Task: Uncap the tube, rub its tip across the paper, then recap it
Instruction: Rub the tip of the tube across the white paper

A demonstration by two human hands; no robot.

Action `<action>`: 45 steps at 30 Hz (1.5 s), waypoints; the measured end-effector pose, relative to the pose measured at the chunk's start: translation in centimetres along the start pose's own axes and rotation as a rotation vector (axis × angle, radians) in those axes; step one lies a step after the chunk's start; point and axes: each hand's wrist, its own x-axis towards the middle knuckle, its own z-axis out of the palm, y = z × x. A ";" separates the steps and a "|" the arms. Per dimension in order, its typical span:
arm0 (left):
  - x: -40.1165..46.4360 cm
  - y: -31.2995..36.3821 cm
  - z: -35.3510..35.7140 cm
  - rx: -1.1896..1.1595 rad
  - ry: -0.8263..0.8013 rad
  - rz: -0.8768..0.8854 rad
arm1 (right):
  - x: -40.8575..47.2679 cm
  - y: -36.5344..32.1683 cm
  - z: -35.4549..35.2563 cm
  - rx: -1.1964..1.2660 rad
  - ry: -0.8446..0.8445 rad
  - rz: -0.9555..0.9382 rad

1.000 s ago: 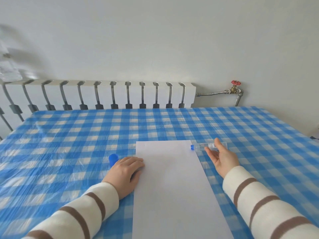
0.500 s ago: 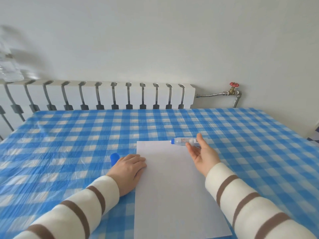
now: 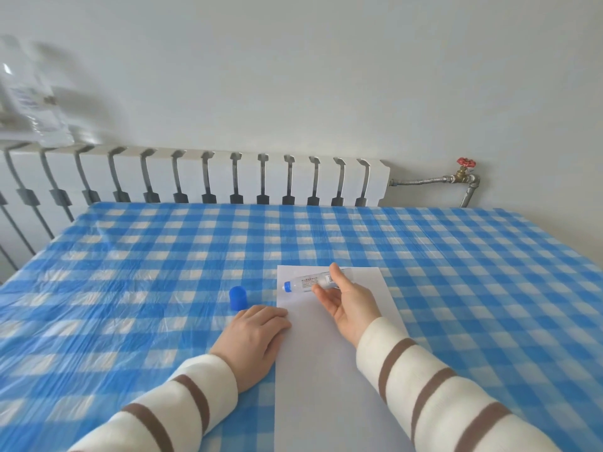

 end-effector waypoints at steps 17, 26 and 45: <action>-0.2 -0.3 0.6 -0.020 0.026 -0.027 | 0.2 -0.4 -0.9 -0.085 0.002 -0.059; -0.2 -0.4 0.8 -0.024 -0.004 -0.060 | -0.1 -1.7 -3.1 -0.076 0.037 -0.077; -0.2 -0.4 0.8 -0.032 0.018 -0.044 | 0.1 -4.2 -7.4 -0.036 0.150 -0.130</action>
